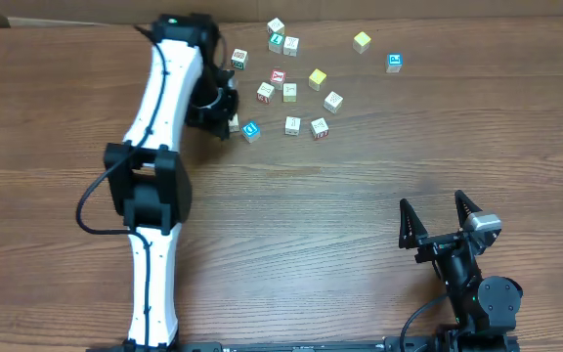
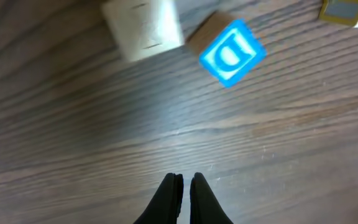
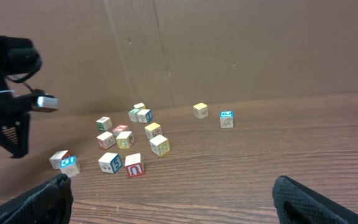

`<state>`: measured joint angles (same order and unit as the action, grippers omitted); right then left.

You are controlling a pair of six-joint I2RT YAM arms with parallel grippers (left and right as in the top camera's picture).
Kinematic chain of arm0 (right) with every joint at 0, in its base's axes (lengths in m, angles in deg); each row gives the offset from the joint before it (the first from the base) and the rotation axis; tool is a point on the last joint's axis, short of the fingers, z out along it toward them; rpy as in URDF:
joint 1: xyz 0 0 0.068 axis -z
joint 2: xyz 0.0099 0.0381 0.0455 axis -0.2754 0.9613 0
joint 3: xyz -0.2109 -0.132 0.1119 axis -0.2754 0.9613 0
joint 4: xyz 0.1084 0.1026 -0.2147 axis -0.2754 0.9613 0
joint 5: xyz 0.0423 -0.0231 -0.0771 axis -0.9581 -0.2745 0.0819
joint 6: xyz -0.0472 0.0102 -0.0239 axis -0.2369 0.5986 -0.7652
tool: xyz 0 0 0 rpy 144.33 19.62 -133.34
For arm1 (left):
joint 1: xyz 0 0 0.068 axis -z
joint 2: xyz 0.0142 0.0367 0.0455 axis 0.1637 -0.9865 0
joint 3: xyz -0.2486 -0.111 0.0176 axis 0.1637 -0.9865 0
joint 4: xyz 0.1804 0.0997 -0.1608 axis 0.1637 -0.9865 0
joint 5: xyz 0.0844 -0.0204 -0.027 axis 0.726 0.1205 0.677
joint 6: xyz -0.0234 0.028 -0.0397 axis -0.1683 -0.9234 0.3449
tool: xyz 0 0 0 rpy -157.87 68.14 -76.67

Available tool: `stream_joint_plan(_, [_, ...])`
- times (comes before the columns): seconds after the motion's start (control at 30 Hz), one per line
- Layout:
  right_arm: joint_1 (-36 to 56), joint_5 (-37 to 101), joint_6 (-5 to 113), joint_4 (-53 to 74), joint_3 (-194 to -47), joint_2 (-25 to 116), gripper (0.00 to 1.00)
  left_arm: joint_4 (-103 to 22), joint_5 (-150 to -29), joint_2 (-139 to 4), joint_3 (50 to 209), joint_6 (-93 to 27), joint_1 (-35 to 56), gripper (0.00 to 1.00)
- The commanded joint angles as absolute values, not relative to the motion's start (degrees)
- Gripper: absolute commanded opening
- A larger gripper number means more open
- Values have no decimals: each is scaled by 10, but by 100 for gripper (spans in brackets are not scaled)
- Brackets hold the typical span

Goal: Form a tower
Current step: 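Reach the left gripper forward over the block cluster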

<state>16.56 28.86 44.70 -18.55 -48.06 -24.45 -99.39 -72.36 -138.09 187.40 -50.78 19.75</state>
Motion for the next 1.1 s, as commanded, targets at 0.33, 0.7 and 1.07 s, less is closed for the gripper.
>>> stream_joint_plan(0.33, [161,293,447,-188,-475,-249,100,-922,-600,-1390,1827,-425,285,4])
stream_joint_plan(0.7, [161,293,447,-188,-475,-249,100,-817,-599,-1390,1758,-425,288,13])
stream_joint_plan(1.07, [161,293,447,-188,-475,-249,100,-764,-589,-1390,1797,-426,290,18])
